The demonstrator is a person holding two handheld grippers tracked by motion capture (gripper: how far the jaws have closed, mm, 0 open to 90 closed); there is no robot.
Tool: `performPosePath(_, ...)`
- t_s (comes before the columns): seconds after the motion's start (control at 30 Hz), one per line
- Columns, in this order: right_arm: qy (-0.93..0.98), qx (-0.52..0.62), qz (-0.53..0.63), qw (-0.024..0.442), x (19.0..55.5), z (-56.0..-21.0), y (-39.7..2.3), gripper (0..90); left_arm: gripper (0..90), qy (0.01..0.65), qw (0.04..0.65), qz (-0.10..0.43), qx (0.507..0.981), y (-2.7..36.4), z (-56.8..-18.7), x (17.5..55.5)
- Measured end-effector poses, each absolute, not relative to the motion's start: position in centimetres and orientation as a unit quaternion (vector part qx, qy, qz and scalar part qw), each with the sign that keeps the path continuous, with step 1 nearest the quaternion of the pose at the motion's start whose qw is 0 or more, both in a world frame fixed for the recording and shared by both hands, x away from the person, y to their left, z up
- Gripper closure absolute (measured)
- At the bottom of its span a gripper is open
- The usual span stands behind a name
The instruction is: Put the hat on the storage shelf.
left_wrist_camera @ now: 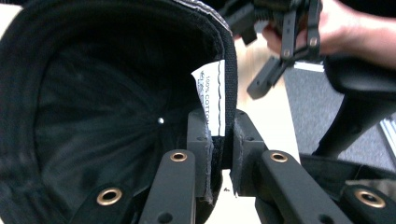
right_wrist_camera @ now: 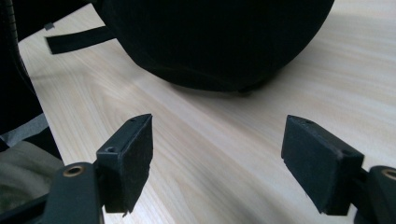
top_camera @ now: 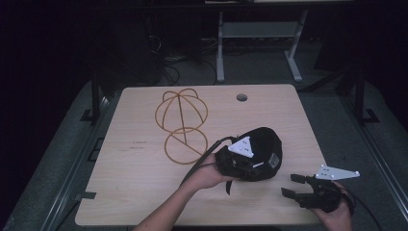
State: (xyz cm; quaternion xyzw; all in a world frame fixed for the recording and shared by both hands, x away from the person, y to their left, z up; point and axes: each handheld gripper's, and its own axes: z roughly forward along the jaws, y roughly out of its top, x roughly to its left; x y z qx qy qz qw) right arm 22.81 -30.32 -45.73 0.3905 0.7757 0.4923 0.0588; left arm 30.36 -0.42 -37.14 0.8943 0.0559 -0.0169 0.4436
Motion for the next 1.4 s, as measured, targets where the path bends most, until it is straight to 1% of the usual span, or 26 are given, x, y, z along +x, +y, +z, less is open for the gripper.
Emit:
performPosePath(0.4,0.758,0.376,0.527,0.076,23.0,-44.7,-29.8,24.6,80.4,0.058,0.491,-0.039,0.868,0.2,-34.3,30.9)
performPosePath(0.7,0.735,0.354,0.572,0.090,23.3,-42.9,-29.5,25.1,80.5,0.050,0.503,-0.048,0.862,0.2,-32.7,31.1)
performPosePath(0.77,0.735,0.352,0.571,0.102,23.6,-42.5,-29.3,25.4,80.5,0.047,0.503,-0.052,0.861,0.2,-32.5,31.1)
performPosePath(0.83,0.732,0.352,0.574,0.104,23.8,-42.2,-29.1,25.8,80.5,0.044,0.504,-0.053,0.861,0.1,-32.3,31.1)
performPosePath(0.97,0.729,0.351,0.579,0.101,24.3,-42.1,-29.0,34.5,80.4,0.040,0.508,-0.057,0.859,0.0,-32.0,31.0)
performPosePath(1.0,0.729,0.351,0.579,0.101,24.3,-42.1,-29.0,34.5,80.4,0.040,0.508,-0.057,0.859,0.0,-32.0,31.0)
performPosePath(1.07,0.729,0.346,0.584,0.090,24.5,-42.2,-29.0,42.5,80.4,0.032,0.508,-0.060,0.859,0.0,-32.0,30.9)
performPosePath(1.17,0.728,0.343,0.588,0.082,24.6,-42.2,-28.9,43.9,80.4,0.030,0.508,-0.058,0.859,-0.1,-31.8,30.8)
performPosePath(1.2,0.728,0.343,0.588,0.082,24.6,-42.2,-28.9,43.9,80.4,0.030,0.508,-0.058,0.859,-0.1,-31.8,30.8)
performPosePath(1.3,0.721,0.334,0.603,0.071,24.8,-42.3,-29.0,36.6,80.4,0.023,0.507,-0.057,0.860,-0.1,-31.2,30.8)
performPosePath(1.4,0.720,0.328,0.608,0.066,24.8,-42.3,-29.0,36.9,80.4,0.018,0.504,-0.056,0.862,-0.3,-30.9,30.7)
